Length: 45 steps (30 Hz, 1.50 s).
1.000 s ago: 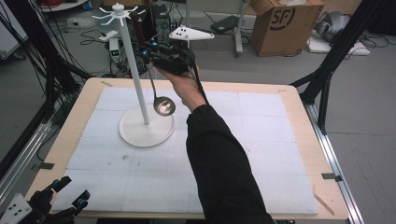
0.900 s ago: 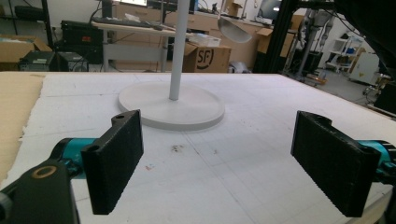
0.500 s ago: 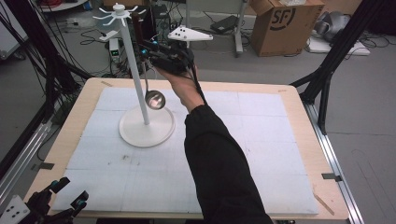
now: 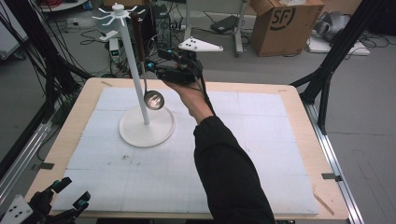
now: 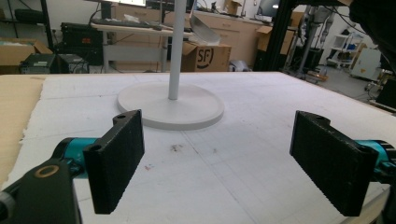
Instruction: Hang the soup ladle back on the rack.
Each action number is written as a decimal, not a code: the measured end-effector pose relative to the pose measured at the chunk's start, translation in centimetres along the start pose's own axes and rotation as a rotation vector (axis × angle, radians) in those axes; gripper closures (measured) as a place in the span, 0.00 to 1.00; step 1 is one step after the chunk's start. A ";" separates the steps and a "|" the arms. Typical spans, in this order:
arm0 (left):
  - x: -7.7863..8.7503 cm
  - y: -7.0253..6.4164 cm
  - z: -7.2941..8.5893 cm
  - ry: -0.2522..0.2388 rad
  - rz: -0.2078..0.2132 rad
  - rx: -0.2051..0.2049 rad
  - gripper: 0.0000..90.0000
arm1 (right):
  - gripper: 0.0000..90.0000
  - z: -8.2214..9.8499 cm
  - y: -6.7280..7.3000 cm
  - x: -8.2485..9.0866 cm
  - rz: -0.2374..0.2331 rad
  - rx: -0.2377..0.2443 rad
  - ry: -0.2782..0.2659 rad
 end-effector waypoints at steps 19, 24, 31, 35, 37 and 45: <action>-1.6 -0.8 0.3 0.017 0.036 -0.015 0.20 | 0.37 1.5 1.2 7.3 0.019 0.017 0.027; -1.7 -1.1 0.2 0.013 0.043 -0.022 0.20 | 0.35 2.4 2.4 9.7 0.028 0.022 0.025; -1.7 -1.5 0.0 0.013 0.042 -0.041 0.20 | 0.33 4.1 4.3 13.5 0.041 0.035 0.046; -1.9 -1.6 0.1 0.015 0.041 -0.047 0.19 | 0.32 4.9 5.0 15.5 0.039 0.044 0.058; -2.1 -1.6 0.1 0.016 0.042 -0.049 0.19 | 0.32 5.5 5.2 16.6 0.038 0.045 0.067; -3.6 -1.0 0.0 0.000 0.057 -0.059 0.18 | 0.31 7.2 5.6 19.7 0.050 0.067 0.084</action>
Point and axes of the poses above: each handheld gripper's, and its own axes: x roughly backward along the jaws, z roughly out of its underside, y roughly to its left, the point moved 5 cm from there along -x, roughly forward along the jaws, and after that the axes turned 11 degrees about -y, right-handed, at the moved point
